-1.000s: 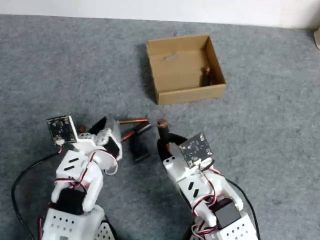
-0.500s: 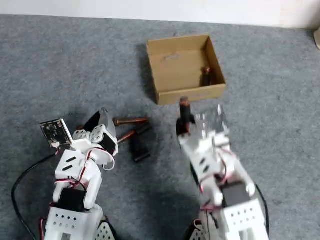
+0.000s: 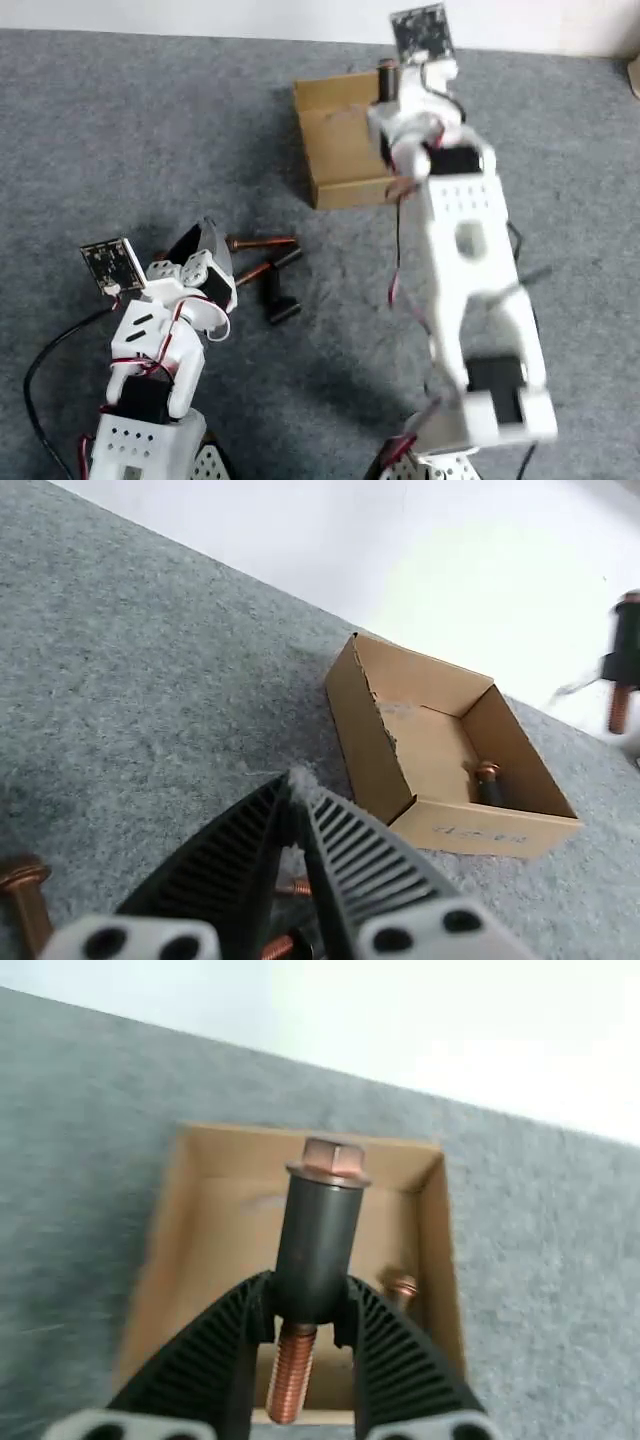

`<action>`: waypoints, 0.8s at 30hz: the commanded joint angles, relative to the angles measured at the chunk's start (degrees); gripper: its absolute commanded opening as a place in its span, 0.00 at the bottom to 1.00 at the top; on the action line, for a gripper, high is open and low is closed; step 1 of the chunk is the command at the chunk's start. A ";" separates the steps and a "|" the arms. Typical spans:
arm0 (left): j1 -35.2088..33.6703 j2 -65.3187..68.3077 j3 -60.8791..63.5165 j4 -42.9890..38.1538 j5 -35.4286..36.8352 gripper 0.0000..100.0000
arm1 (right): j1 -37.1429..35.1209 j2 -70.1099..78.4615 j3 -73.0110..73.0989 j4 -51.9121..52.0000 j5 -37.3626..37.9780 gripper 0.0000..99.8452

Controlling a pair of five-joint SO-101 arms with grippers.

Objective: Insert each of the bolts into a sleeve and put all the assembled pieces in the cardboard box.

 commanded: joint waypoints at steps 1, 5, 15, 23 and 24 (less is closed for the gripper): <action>-0.22 -0.40 -0.31 -1.32 0.26 0.01 | 2.33 12.44 -14.37 1.19 0.53 0.00; -0.22 -0.40 -0.31 -1.32 0.26 0.01 | 2.42 24.92 -23.25 1.19 0.53 0.00; -0.22 -0.31 -0.31 -1.23 0.26 0.01 | 2.33 44.88 -40.13 4.88 0.53 0.00; -0.22 -0.31 -0.31 -1.23 0.26 0.01 | 2.24 49.71 -51.38 11.47 0.18 0.01; -0.22 -0.31 -0.31 -1.23 0.18 0.01 | 2.24 49.89 -52.53 12.35 0.18 0.01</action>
